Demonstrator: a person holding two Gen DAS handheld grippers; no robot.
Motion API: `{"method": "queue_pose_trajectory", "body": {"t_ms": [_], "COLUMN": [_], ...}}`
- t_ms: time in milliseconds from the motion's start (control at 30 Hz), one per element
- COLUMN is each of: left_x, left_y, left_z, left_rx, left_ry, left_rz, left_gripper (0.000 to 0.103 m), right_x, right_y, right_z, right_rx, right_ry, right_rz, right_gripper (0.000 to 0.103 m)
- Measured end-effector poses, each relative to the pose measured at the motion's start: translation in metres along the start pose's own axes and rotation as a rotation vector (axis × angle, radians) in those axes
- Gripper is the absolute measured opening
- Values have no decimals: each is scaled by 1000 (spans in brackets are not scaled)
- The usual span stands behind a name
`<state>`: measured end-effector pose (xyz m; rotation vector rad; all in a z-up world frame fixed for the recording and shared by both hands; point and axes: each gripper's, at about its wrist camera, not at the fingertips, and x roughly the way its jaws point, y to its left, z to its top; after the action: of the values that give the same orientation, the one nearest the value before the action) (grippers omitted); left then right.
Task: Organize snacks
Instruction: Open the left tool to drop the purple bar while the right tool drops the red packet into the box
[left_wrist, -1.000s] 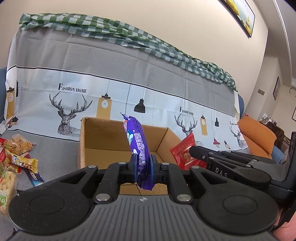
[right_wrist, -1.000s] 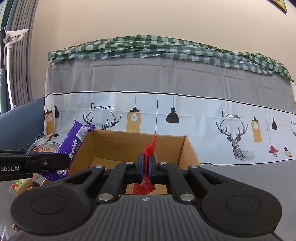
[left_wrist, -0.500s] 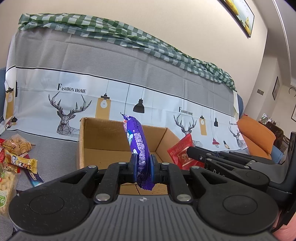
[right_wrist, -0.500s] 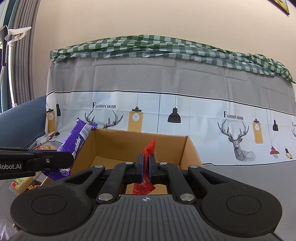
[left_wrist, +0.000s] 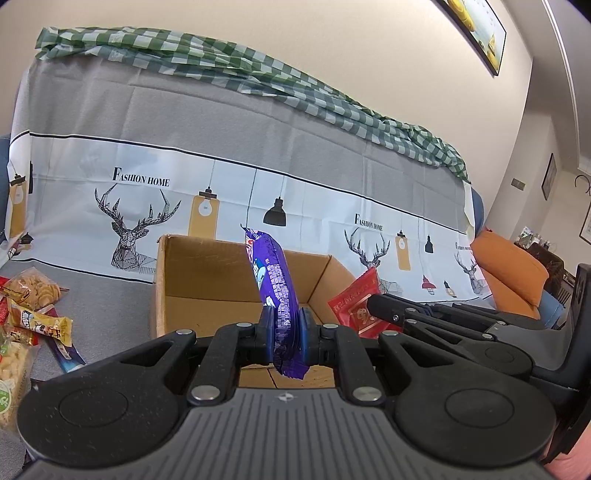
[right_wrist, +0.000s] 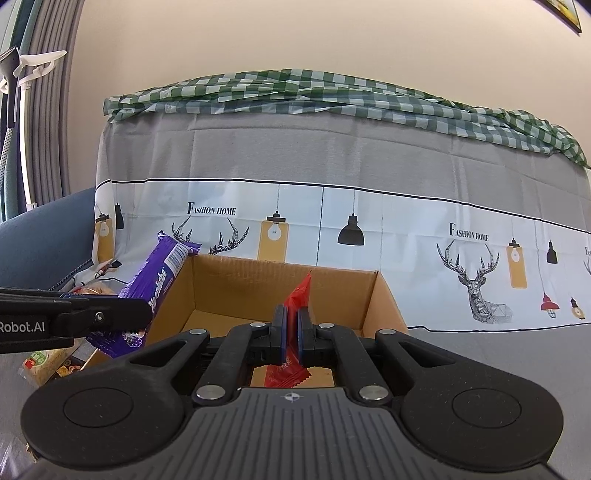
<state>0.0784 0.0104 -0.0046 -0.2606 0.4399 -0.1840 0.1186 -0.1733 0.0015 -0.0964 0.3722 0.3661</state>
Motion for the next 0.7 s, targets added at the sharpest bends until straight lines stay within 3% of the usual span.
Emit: {"method": "queue_pose_trajectory", "body": {"t_ms": [633, 700], "left_x": [1, 1], "left_y": [-7, -9], "left_z": [0, 0], "left_rx": [-2, -11], "left_ry": [5, 9], "left_rz": [-17, -19], "left_gripper": [15, 21], "right_x": [-1, 0], "right_y": [3, 3], "right_z": [0, 0], "right_rx": [3, 4], "right_ry": [4, 8], "right_rz": [-2, -1], "right_gripper": [6, 6]}}
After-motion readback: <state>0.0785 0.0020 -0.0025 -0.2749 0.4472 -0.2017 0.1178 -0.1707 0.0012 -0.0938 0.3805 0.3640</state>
